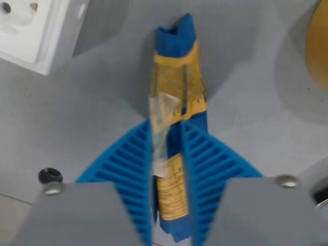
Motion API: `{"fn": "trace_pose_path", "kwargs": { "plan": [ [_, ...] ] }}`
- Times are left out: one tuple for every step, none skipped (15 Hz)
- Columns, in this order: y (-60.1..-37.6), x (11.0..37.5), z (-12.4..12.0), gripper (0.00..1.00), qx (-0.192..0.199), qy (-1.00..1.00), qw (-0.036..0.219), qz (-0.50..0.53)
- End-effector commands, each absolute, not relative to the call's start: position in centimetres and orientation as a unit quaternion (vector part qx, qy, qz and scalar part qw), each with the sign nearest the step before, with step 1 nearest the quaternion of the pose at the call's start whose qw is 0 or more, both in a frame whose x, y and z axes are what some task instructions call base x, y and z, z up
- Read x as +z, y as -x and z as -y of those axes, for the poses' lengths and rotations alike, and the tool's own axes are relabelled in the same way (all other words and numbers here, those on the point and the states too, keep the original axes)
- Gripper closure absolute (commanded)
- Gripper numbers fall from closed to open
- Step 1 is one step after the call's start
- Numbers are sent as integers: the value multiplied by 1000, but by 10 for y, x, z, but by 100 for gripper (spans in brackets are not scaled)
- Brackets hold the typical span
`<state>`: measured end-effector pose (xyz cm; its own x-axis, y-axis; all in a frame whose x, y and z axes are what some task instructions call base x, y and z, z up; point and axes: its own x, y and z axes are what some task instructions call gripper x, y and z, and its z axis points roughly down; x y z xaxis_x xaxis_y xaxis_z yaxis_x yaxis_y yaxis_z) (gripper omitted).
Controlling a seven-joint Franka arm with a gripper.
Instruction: Pick up the blue bag
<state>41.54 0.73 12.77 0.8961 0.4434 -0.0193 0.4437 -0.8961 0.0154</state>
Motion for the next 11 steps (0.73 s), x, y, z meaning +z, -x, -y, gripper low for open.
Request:
{"fn": "trace_pose_path", "kwargs": {
  "plan": [
    [-409, 129, -7, 100, 38, -970, 34, -238],
    [-409, 129, -7, 100, 38, -970, 34, -238],
    [-409, 129, -7, 100, 38, -970, 34, -238],
    [-408, 134, -6, 100, 38, -970, 34, -239],
    [-407, 139, -5, 100, 38, -970, 34, -238],
    [-404, 144, -4, 100, 36, -970, 34, -238],
    [-402, 149, -3, 100, 33, -970, 33, -238],
    [-399, 154, -2, 100, 31, -970, 33, -238],
    [-398, 159, -2, 100, 29, -970, 32, -239],
    [-399, 164, -2, 100, 29, -970, 32, -239],
    [-402, 169, -3, 100, 28, -970, 31, -240]
  ]
}}
